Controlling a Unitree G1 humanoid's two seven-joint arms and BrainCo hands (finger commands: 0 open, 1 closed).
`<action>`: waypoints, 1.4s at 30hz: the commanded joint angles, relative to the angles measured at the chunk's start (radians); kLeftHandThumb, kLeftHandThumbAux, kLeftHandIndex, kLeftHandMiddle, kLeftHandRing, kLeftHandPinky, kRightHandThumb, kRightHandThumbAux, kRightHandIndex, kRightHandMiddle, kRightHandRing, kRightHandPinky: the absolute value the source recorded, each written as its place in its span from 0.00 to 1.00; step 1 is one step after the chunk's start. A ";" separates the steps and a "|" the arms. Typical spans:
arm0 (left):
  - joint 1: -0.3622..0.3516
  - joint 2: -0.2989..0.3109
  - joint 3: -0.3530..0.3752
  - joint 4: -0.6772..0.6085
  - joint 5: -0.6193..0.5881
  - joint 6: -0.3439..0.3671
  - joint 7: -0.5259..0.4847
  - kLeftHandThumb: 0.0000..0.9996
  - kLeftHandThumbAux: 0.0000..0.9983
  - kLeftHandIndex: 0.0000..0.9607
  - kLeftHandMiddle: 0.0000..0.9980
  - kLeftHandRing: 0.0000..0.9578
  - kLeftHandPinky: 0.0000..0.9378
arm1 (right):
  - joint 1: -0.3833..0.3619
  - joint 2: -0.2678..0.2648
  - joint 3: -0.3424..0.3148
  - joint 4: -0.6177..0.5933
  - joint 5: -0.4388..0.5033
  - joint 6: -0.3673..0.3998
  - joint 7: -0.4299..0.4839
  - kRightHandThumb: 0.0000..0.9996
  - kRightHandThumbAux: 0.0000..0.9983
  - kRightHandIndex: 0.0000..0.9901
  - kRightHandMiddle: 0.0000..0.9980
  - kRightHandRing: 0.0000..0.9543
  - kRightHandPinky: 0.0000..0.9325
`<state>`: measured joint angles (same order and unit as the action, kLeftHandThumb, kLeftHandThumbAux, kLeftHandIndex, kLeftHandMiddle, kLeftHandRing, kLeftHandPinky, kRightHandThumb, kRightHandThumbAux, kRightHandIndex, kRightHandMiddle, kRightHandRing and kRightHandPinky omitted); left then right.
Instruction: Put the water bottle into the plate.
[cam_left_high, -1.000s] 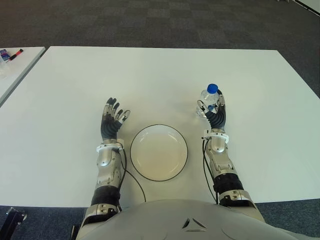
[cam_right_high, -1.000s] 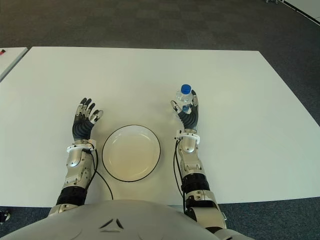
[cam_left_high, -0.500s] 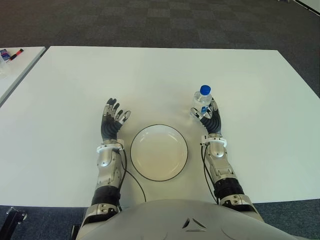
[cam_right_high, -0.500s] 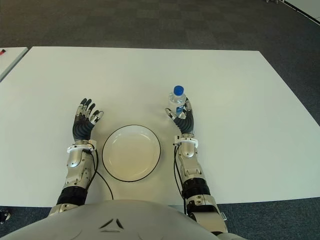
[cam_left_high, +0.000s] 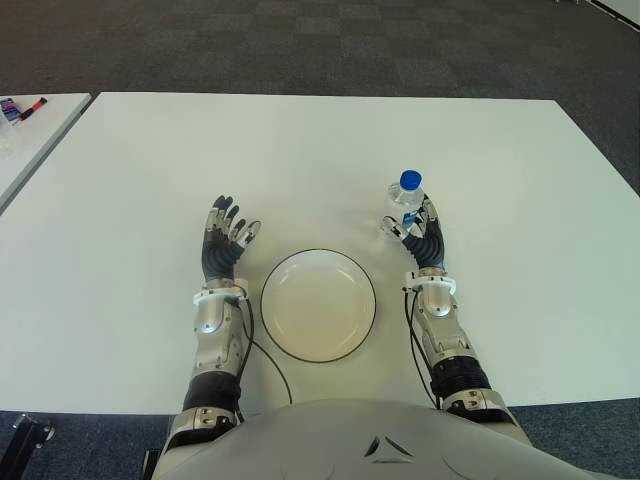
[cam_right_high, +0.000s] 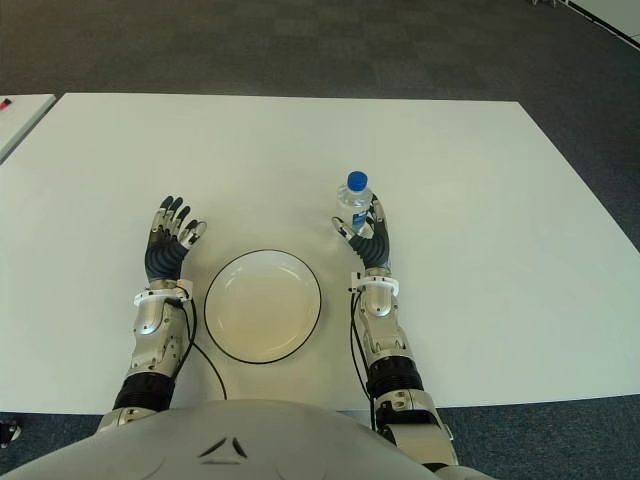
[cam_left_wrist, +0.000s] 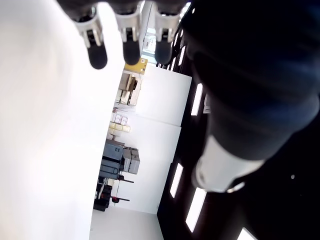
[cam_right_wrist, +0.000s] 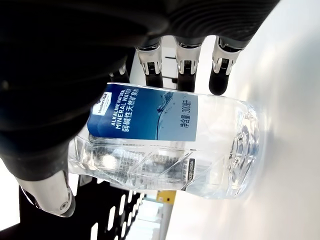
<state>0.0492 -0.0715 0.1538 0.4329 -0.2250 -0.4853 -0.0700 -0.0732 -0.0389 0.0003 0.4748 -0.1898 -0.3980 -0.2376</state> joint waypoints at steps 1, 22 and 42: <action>-0.010 -0.007 0.000 0.010 0.003 0.002 -0.009 0.14 0.87 0.08 0.09 0.10 0.15 | 0.005 0.000 0.003 0.021 0.006 -0.022 0.006 0.22 0.68 0.07 0.07 0.08 0.10; -0.016 -0.011 0.005 0.017 -0.006 0.003 -0.007 0.13 0.88 0.09 0.09 0.10 0.15 | 0.008 -0.001 0.008 0.019 -0.008 -0.011 0.002 0.21 0.67 0.05 0.06 0.07 0.10; -0.016 -0.008 0.006 0.017 -0.014 0.008 -0.015 0.15 0.87 0.09 0.09 0.10 0.15 | -0.023 -0.012 0.017 0.056 -0.031 0.002 -0.018 0.21 0.69 0.04 0.06 0.07 0.11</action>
<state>0.0375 -0.0718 0.1549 0.4357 -0.2346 -0.4851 -0.0701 -0.0809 -0.0455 0.0146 0.5082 -0.2108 -0.4190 -0.2554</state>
